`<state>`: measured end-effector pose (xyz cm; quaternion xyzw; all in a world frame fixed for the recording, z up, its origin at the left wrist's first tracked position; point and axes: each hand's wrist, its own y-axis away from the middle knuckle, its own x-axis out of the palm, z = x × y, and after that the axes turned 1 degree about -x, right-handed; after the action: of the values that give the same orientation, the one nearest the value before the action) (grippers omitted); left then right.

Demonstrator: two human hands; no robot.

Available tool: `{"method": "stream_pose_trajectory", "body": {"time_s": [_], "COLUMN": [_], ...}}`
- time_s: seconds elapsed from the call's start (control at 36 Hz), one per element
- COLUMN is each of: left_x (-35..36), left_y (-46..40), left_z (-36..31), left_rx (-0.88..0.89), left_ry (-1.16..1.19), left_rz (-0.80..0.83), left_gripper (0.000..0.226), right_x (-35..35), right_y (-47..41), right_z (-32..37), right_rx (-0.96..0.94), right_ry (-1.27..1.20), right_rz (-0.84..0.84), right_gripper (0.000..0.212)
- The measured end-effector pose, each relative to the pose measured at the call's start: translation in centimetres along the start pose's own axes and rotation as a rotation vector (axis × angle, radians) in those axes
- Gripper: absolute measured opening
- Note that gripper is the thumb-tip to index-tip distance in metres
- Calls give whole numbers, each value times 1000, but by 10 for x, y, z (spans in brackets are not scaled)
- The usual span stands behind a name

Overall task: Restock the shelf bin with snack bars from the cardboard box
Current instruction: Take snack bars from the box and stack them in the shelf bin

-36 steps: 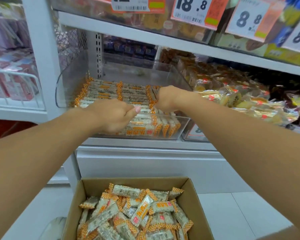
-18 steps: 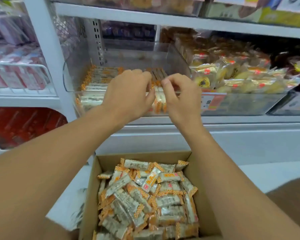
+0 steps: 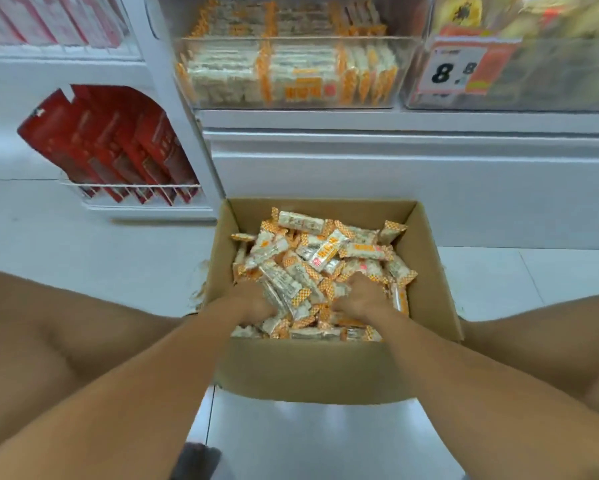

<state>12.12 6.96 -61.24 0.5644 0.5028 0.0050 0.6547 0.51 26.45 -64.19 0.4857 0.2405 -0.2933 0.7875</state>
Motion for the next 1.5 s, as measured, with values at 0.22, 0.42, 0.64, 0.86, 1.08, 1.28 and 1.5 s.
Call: {"method": "stream_pose_trajectory", "body": {"time_s": [0.22, 0.42, 0.64, 0.86, 1.08, 1.28, 1.5], "left_x": [9, 6, -9, -17, 7, -6, -10], "left_y": [-14, -25, -29, -38, -32, -25, -28], "left_z": [-15, -19, -30, -39, -26, -39, -41], "left_rx": [-98, -153, -140, -109, -157, 11, 84], "left_ry": [598, 892, 1259, 1525, 1402, 1492, 1499], "left_rz": [4, -29, -172, -327, -77, 54, 37], "left_gripper": [12, 22, 86, 49, 50, 34, 80], "right_x": [35, 38, -46, -25, 19, -26, -39], "right_y": [-14, -17, -13, -39, -37, -36, -24], "right_z": [45, 40, 73, 63, 33, 60, 64], "right_rx": [-46, -65, -222, -343, -211, -171, -115], "right_ry": [-62, -174, -337, 33, 495, -551, -911], "right_rz": [-117, -27, 200, -207, -352, -177, 117], "right_gripper": [55, 73, 13, 47, 59, 47, 51]}}
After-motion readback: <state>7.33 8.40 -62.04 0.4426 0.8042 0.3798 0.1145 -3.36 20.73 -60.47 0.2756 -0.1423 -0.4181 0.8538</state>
